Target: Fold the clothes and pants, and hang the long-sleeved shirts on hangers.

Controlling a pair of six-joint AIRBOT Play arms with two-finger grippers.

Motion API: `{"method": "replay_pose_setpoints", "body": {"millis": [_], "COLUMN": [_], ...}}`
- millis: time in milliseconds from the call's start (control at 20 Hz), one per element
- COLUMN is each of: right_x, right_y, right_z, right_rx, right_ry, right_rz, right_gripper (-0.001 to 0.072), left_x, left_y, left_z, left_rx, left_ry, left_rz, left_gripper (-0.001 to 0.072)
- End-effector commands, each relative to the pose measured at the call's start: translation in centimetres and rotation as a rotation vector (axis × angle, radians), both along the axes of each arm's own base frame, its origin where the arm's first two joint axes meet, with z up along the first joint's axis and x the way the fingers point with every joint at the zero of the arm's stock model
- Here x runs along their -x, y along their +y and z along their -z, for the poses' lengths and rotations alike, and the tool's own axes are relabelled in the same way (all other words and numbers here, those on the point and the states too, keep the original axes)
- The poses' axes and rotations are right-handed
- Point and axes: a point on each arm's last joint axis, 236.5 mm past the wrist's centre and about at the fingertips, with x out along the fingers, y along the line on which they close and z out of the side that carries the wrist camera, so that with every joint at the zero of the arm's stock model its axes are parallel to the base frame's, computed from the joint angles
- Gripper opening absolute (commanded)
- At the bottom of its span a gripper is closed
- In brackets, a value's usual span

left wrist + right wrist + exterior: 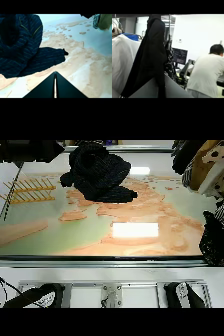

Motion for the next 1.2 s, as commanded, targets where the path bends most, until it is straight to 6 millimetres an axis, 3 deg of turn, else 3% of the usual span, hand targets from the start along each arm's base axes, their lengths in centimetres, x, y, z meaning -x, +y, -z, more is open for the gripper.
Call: {"method": "replay_pose_setpoints", "body": {"millis": [0,100,350,650,750,800,850,900,950,1050,1150], "right_x": [-1.1,-1.7,-3.7,-4.9,-4.8,-4.7,-4.5,-4.3,-3.9,-2.9,-1.6], "right_y": [-1.8,-2.7,-5.1,-6.0,-5.9,-5.7,-5.5,-5.2,-4.7,-2.6,0.8], "right_z": [1.0,1.5,4.8,7.5,7.4,7.2,6.8,6.4,5.8,3.7,0.9], "right_rx": [-0.009,-0.01,-0.104,-0.177,-0.176,-0.172,-0.166,-0.158,-0.148,-0.108,-0.051], "right_ry": [0.0,-0.003,0.031,0.096,0.095,0.092,0.088,0.082,0.074,0.044,0.002], "right_rz": [0.008,0.014,-0.006,-0.019,-0.02,-0.02,-0.02,-0.02,-0.021,-0.034,-0.065], "right_gripper": [0.0014,0.0014,0.0013,0.0017,0.0032,0.0072,0.028,0.0546,0.0669,0.0668,0.0668], "left_x": [0.4,0.5,0.6,0.6,0.6,0.6,0.6,0.6,0.6,0.6,0.6], "left_y": [0.0,-0.1,-0.1,-0.1,-0.1,-0.1,-0.1,-0.1,-0.1,-0.1,-0.1], "left_z": [0.6,0.8,0.9,0.9,0.9,0.9,0.9,0.9,0.9,0.9,0.9], "left_rx": [-0.012,-0.016,-0.016,-0.016,-0.017,-0.017,-0.017,-0.017,-0.017,-0.017,-0.017], "left_ry": [0.025,0.034,0.038,0.038,0.039,0.039,0.039,0.039,0.039,0.039,0.04], "left_rz": [0.01,0.014,0.016,0.016,0.017,0.017,0.017,0.017,0.017,0.017,0.017], "left_gripper": [0.0017,0.0017,0.0017,0.0017,0.0017,0.0017,0.0016,0.0017,0.0017,0.0017,0.0017]}}
